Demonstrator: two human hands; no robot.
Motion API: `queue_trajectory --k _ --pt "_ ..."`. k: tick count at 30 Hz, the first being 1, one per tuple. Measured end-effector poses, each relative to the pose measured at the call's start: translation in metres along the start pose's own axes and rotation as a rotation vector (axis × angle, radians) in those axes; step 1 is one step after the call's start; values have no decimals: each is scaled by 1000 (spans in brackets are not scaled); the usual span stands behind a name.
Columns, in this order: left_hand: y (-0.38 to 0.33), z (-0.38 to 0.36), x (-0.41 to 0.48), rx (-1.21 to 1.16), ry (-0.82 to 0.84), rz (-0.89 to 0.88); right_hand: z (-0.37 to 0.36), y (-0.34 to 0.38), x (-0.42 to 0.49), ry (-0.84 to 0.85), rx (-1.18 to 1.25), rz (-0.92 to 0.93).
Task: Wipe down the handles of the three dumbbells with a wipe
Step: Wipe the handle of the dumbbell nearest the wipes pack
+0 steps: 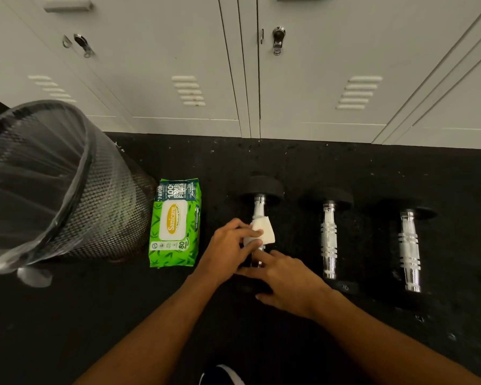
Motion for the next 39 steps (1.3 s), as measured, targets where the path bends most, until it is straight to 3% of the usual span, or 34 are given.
queue_trajectory --k 15,22,29,34,39 --pt "-3 -8 31 -59 -220 91 -10 1 -1 -7 -15 0" --pt "1 -6 13 -93 -113 82 -11 1 -3 -10 -19 9" --pt "16 4 -22 -210 158 101 -9 1 -7 -26 8 1" --pt "21 -3 -13 54 -42 14 -10 2 -6 -33 12 12" --pt "13 -1 7 -185 -35 116 -9 0 -5 -29 3 17"
Point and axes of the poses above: each hand's wrist, its own x-axis towards the middle knuckle, its own z-axis out of the back of the hand, y = z × x, the point moved 1 cm from there along x, towards the middle knuckle, and after that the axes turned 9 degrees about x, right-handed, at the moved point
